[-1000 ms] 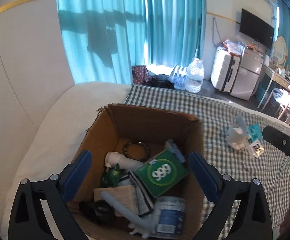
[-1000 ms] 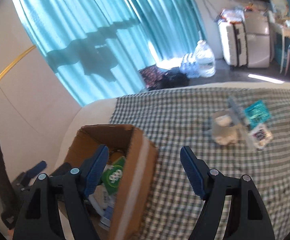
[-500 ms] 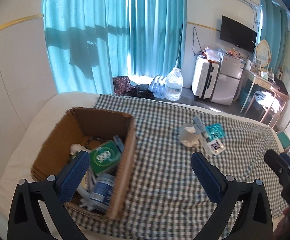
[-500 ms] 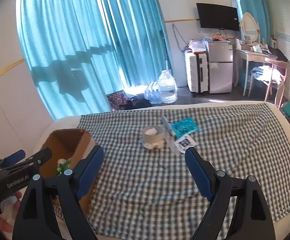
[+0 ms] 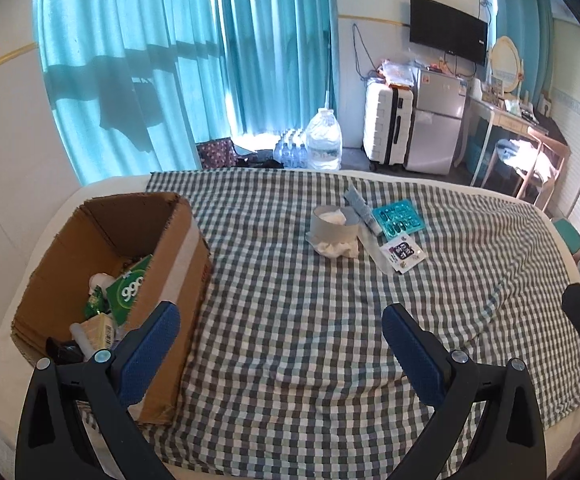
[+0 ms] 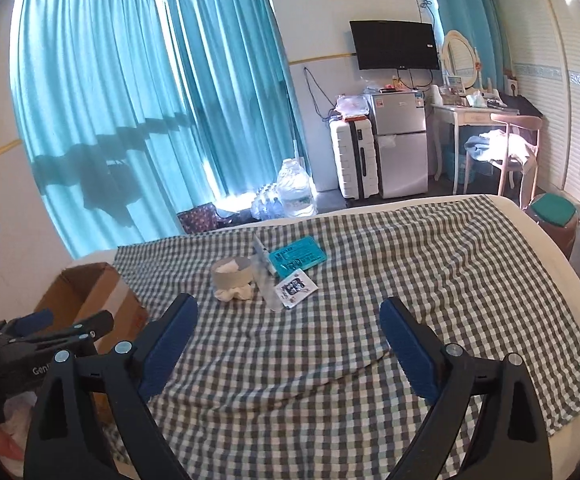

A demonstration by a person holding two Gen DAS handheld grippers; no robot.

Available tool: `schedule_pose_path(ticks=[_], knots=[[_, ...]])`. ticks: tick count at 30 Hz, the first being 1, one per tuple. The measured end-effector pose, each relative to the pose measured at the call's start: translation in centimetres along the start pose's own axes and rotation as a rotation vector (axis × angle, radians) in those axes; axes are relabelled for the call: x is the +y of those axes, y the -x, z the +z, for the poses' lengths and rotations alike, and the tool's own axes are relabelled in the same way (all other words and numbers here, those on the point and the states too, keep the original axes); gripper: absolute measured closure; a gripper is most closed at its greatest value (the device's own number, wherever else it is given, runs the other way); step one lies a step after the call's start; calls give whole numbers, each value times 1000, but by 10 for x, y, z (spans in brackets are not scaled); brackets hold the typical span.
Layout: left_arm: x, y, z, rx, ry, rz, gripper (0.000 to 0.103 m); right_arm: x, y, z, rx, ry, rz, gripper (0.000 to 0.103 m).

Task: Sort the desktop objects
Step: 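Open both tools over the box and move back over the table, then grasp the cardboard ring rim with the left tool while the right tool grasps the white sachet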

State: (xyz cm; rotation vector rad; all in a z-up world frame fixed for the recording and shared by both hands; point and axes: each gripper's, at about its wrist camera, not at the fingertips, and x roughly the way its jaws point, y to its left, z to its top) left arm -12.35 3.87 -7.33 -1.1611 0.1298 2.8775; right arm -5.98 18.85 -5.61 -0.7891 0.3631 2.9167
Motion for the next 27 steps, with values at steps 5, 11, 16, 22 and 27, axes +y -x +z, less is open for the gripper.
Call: schedule_pose_path(ticks=[5, 11, 16, 22, 27], knots=[[-11, -31, -5, 39, -9, 5, 0, -11, -27, -14, 86, -34, 23, 10], [-22, -77, -1, 67, -20, -7, 0, -17, -66, -29, 145, -4, 28, 10], [-28, -125, 7, 83, -27, -6, 0, -30, -111, -30, 194, -15, 12, 10], [-32, -182, 24, 81, -3, -55, 0, -37, -172, -19, 248, 7, 0, 12], [-45, -222, 38, 61, -43, -100, 0, -34, -230, -10, 282, 9, 19, 12]])
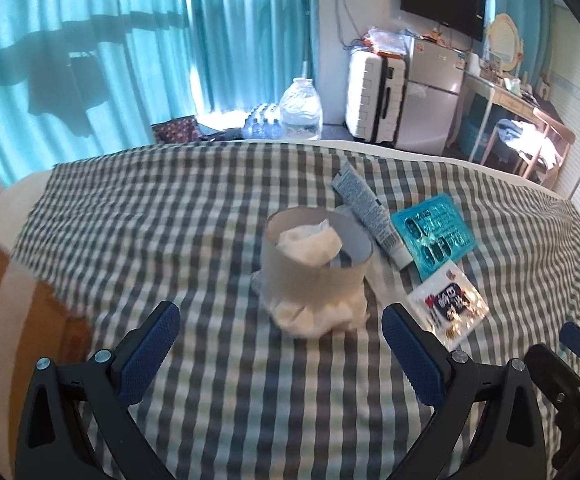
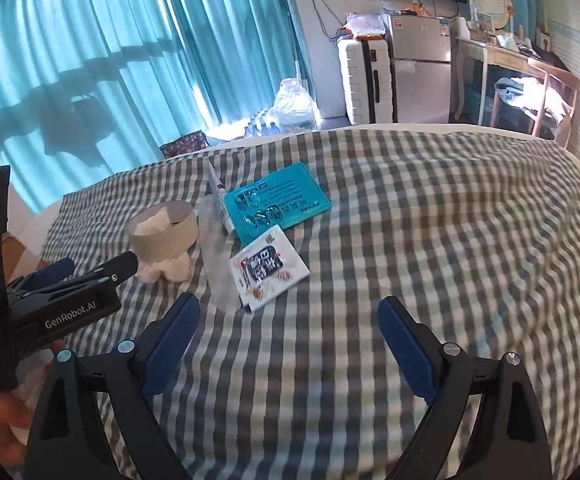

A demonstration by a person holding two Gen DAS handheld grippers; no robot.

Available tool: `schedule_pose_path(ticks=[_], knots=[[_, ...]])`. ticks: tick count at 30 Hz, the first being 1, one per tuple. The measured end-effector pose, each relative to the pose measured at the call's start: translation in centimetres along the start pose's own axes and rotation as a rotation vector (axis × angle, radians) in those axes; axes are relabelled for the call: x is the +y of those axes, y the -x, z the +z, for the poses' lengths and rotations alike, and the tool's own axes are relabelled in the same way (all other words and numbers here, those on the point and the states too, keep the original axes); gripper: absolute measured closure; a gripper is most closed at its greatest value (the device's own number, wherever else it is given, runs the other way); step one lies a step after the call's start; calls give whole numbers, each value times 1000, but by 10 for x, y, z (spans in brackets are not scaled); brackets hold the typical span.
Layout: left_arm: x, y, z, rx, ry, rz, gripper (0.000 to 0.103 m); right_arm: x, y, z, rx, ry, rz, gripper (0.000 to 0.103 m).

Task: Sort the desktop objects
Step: 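Grasp the cardboard ring rim with the left tool while the right tool grasps the white sachet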

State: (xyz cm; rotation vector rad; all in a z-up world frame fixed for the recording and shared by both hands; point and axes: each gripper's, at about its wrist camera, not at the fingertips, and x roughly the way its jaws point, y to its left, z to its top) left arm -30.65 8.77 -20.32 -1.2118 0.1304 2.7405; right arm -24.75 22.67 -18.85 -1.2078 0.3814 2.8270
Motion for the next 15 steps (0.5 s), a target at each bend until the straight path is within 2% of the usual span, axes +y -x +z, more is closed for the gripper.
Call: schedule_pose_path(ticks=[6, 12, 13, 14, 15], knots=[[-3, -41, 9, -22, -61, -112, 0, 5, -45, 13, 35, 17, 14, 12], [-14, -64, 15, -32, -156, -88, 0, 1, -80, 14, 90, -6, 21, 12], [-16, -67, 15, -26, -167, -89, 5, -1, -84, 14, 93, -18, 11, 12], [-18, -69, 15, -18, -182, -82, 17, -4, -90, 15, 101, -27, 5, 12], [-20, -70, 16, -10, -188, -86, 20, -5, -93, 15, 103, -31, -4, 12]])
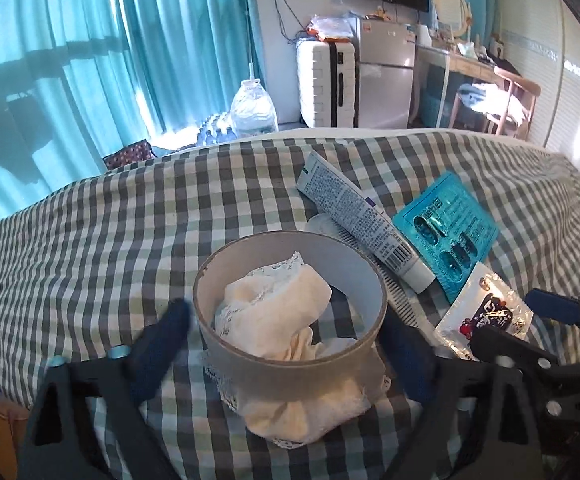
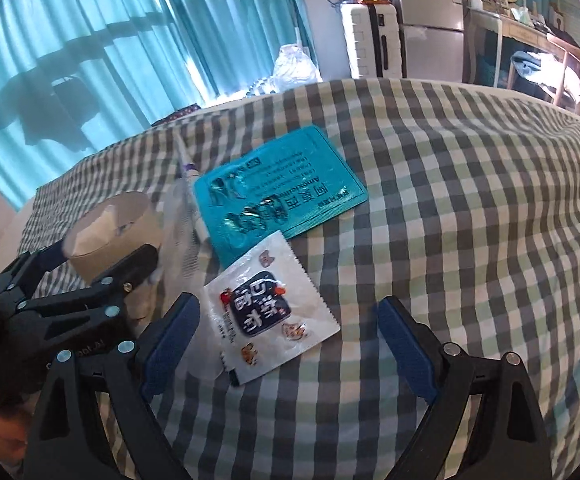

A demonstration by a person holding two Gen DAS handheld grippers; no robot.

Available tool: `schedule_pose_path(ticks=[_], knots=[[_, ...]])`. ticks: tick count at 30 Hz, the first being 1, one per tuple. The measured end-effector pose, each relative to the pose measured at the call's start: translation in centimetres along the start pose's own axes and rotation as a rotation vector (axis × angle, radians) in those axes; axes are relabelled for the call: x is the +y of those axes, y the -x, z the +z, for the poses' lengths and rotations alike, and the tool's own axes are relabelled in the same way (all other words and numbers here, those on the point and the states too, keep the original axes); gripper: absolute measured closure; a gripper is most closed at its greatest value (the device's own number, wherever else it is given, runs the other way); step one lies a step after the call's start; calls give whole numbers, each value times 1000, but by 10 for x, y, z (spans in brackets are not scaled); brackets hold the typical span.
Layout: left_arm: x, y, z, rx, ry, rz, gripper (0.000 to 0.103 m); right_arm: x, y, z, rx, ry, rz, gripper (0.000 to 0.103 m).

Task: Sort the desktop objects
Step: 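Grasp the cardboard ring rim with the left tool while the right tool grasps the white sachet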

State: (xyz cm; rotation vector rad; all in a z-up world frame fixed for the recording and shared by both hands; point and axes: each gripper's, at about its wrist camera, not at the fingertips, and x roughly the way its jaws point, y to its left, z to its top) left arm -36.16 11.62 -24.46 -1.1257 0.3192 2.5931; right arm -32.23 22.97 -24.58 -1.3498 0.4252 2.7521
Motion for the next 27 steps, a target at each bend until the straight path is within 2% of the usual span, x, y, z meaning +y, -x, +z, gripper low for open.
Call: schedule_pose_path(ticks=[2, 4, 5, 6, 7, 9, 13, 17, 27], knots=[[-2, -1, 2, 10, 12, -5, 19, 1, -4, 2, 3, 3, -22, 12], [0, 4, 1, 0, 20, -7, 19, 7, -3, 2, -2, 40, -92, 35], [0, 6, 1, -5, 25, -7, 19, 10, -1, 1, -11, 59, -109, 54], [0, 9, 1, -3, 27, -9, 19, 11, 1, 0, -11, 66, -103, 68], [0, 13, 2, -5, 28, -6, 19, 11, 3, -1, -1, 62, -100, 72], [1, 23, 2, -12, 34, -5, 19, 9, 10, -2, 3, 52, -81, 101], [8, 42, 4, -20, 59, -12, 19, -5, 27, -5, 23, -2, -28, 101], [15, 65, 3, -35, 75, -1, 19, -6, 53, -14, 17, -66, 80, 101], [42, 148, -25, -79, 136, 18, 19, 9, 109, -49, 2, -3, 95, 101]])
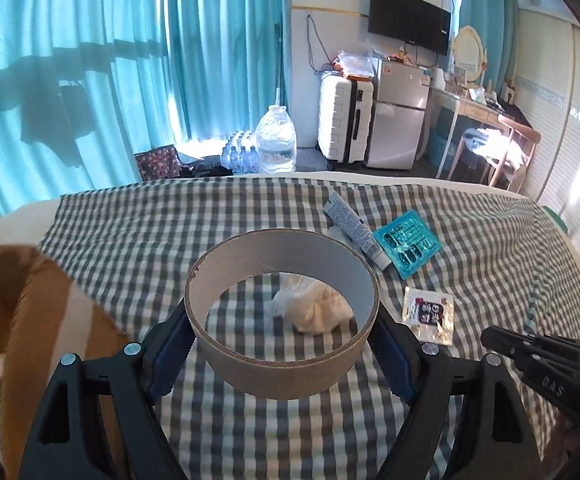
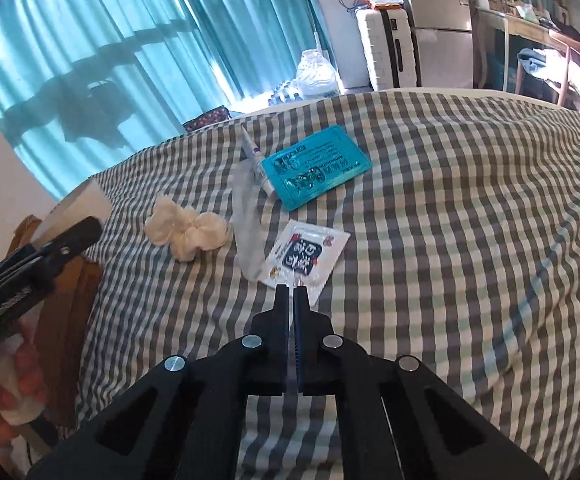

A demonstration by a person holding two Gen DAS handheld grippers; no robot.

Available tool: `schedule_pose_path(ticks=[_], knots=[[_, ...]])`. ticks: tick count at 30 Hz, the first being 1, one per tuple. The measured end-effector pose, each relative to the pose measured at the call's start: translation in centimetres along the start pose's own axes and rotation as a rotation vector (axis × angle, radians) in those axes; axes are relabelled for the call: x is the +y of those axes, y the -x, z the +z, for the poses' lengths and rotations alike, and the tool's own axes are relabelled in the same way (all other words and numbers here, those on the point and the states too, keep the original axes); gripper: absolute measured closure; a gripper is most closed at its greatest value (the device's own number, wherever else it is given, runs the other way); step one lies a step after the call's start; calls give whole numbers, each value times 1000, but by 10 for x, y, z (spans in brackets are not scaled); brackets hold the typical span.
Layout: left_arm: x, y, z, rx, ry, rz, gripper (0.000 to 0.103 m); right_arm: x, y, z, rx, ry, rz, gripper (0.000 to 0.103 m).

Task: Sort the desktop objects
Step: 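Grasp the cardboard ring rim with the left tool while the right tool grasps the white sachet, then carry the cardboard ring with the left tool while the right tool carries the sachet to the box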

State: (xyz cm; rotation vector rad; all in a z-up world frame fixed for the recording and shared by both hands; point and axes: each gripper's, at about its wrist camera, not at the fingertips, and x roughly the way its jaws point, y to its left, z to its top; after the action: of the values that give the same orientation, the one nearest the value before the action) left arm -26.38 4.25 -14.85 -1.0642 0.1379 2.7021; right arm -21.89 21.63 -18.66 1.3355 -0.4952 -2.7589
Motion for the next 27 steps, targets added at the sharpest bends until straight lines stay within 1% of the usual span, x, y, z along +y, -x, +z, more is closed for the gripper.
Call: schedule_pose_path(ticks=[1, 2, 3, 4, 5, 6, 9, 10, 11, 12, 14, 17, 18, 19, 20, 24, 26, 27], knots=[[1, 5, -4, 0, -1, 11, 19, -2, 1, -2, 1, -12, 4, 99], [3, 7, -9, 7, -4, 19, 19, -5, 2, -2, -2, -34, 14, 88], [5, 8, -15, 17, 1, 27, 19, -7, 1, -2, -11, -47, 6, 67], [6, 8, -22, 25, 10, 31, 19, -8, -1, -2, -23, -54, -7, 60], [8, 6, -29, 37, 22, 29, 19, -7, -7, 2, -28, -53, -16, 59], [9, 2, -37, 52, 41, 28, 19, -6, -11, 4, -28, -52, -17, 59], [8, -13, -54, 92, 80, 20, 19, -8, -36, 9, 10, -85, 17, 59], [6, -18, -59, 101, 85, 18, 19, -10, -45, 11, 22, -90, 11, 59], [4, -24, -62, 107, 88, 20, 19, -10, -52, 13, 27, -81, -17, 59], [0, -30, -63, 111, 87, 23, 19, -10, -59, 15, 32, -71, -26, 59], [-8, -40, -63, 108, 89, 15, 19, -13, -74, 19, 47, -80, -11, 59], [-21, -61, -61, 122, 76, 5, 19, -17, -86, 26, 34, -101, 13, 59], [-26, -68, -61, 125, 69, 9, 19, -17, -87, 27, 32, -106, 17, 65], [-28, -73, -61, 131, 67, 8, 19, -16, -87, 29, 27, -98, 22, 75], [-29, -77, -61, 138, 69, 5, 19, -13, -87, 30, 29, -78, 27, 89], [-30, -91, -68, 179, 90, 6, 19, 1, -75, 29, -7, -24, 71, 96], [-29, -88, -71, 168, 87, 5, 19, 12, -67, 28, -22, -2, 120, 97], [-27, -86, -73, 166, 84, 10, 19, 17, -65, 26, -23, 7, 129, 97]])
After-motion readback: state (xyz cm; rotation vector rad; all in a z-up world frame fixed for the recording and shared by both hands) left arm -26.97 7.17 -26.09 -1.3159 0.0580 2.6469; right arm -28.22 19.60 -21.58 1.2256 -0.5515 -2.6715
